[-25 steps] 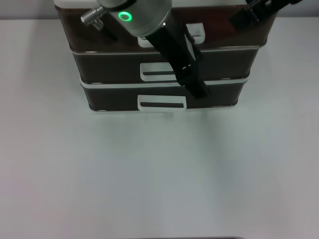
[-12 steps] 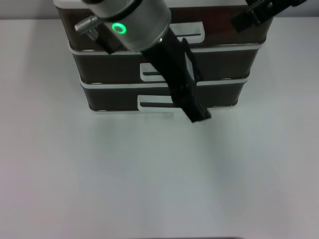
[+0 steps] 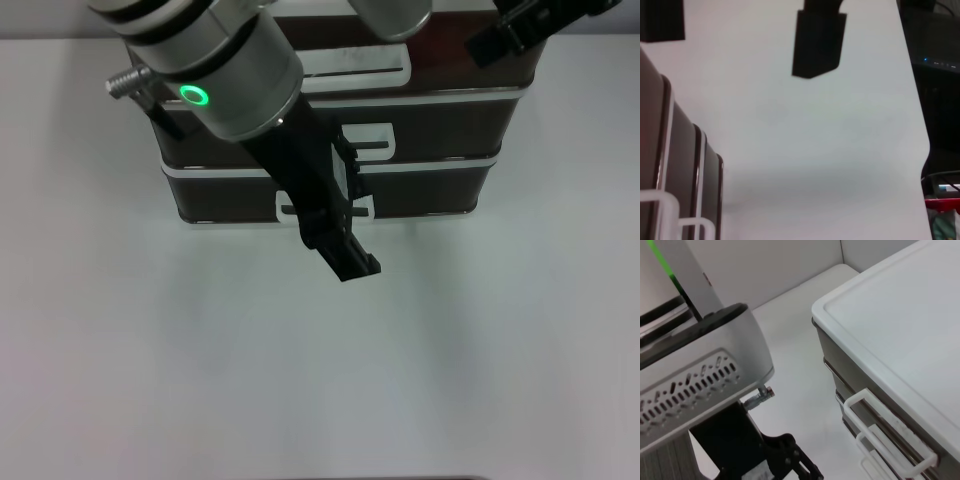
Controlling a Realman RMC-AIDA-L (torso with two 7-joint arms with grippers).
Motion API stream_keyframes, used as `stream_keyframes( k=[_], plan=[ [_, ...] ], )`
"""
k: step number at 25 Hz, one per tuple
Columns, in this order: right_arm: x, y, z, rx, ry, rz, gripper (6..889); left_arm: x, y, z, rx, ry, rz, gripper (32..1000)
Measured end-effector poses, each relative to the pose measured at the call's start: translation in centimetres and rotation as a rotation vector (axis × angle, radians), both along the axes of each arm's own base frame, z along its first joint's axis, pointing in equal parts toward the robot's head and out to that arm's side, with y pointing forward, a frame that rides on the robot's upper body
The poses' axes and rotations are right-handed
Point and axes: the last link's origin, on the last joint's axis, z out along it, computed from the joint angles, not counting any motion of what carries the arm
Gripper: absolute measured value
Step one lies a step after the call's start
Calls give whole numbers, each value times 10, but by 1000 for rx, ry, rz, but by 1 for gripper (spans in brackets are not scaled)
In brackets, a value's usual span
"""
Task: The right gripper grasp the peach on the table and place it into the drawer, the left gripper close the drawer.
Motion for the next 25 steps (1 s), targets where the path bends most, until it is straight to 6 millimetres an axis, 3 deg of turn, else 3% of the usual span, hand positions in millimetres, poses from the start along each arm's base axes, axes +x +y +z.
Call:
stream_keyframes(
  k=[25],
  plan=[
    [0, 0, 0, 1, -1, -1, 833, 0, 1, 1, 3, 8, -8, 842]
  ],
)
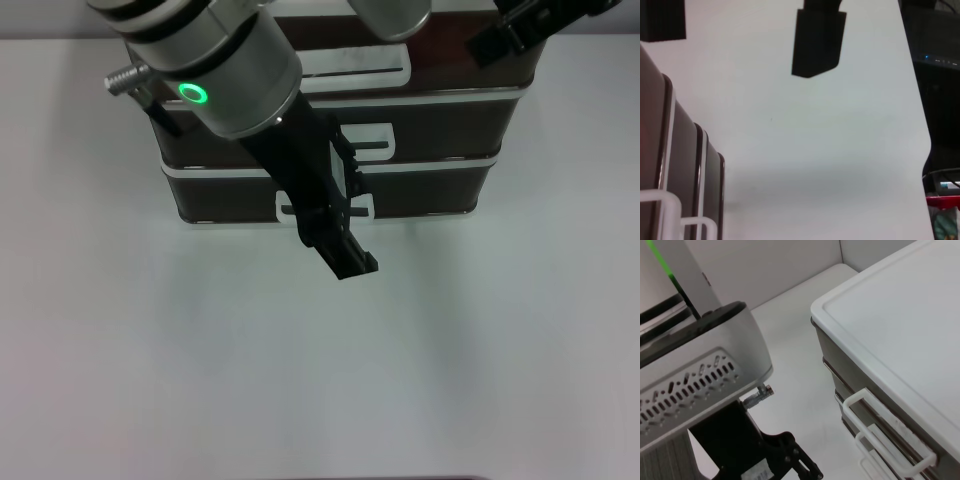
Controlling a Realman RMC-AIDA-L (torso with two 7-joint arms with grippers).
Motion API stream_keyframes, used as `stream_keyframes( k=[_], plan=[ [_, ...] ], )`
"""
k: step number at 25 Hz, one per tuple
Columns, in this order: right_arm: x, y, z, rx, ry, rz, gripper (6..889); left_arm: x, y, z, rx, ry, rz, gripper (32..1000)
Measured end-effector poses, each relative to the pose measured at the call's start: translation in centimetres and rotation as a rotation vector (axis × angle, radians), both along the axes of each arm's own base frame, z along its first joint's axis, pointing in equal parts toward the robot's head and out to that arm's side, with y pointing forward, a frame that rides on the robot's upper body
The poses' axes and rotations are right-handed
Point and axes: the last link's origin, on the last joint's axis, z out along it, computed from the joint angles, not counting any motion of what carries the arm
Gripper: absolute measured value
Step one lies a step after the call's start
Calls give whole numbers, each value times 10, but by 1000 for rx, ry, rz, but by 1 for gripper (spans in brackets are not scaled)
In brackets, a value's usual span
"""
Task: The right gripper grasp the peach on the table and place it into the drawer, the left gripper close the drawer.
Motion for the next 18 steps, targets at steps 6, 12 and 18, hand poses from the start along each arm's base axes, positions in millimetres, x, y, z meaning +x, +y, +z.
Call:
stream_keyframes(
  k=[6, 12, 18],
  plan=[
    [0, 0, 0, -1, -1, 0, 833, -1, 0, -1, 1, 8, -5, 842],
    [0, -1, -3, -11, -11, 2, 833, -1, -1, -1, -1, 7, -5, 842],
    [1, -1, -3, -9, -14, 1, 833, -1, -1, -2, -2, 9, -6, 842]
  ],
)
